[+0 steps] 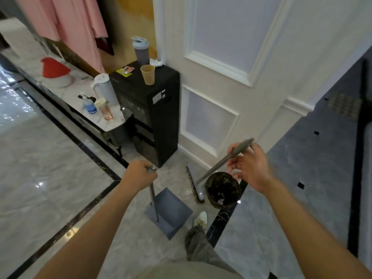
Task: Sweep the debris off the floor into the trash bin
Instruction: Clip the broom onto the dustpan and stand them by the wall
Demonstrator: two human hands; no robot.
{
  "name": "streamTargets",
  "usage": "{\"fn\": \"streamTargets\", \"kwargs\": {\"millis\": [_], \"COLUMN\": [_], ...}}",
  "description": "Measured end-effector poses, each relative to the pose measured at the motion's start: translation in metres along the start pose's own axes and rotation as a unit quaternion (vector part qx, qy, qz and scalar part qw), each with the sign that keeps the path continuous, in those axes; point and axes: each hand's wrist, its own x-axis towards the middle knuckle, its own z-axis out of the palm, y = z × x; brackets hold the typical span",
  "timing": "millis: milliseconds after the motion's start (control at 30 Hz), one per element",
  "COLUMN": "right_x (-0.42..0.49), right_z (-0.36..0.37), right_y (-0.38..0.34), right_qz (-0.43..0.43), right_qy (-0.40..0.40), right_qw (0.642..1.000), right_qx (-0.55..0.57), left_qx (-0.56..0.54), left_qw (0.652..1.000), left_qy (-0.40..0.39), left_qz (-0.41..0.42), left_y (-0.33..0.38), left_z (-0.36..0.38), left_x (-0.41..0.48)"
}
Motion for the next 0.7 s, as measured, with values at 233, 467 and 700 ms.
{"fn": "streamTargets", "kwargs": {"millis": [233,467,700], "right_x": [0.102,0.194,0.240], "right_z": [-0.002,0.019,0.059], "right_y": [-0.044,-0.109,-0.150], "right_qz": [-0.051,-0.137,-0.159], "right_qy": [-0.073,-0.020,-0.092], "right_qw": [0.982,0.917,0.896], "right_qx": [-0.164,-0.374,-0.405], "left_qx": [-0.101,-0.075,-0.157], "left_qw": [0.987,0.993,0.982], "left_qy": [-0.126,-0.082,-0.100], "left_qz": [-0.005,-0.027,-0.012], "left_y": [0.015,0.061,0.107], "left_z": [0.012,0.024,0.021], "left_x": [0.076,0.141,0.201]}}
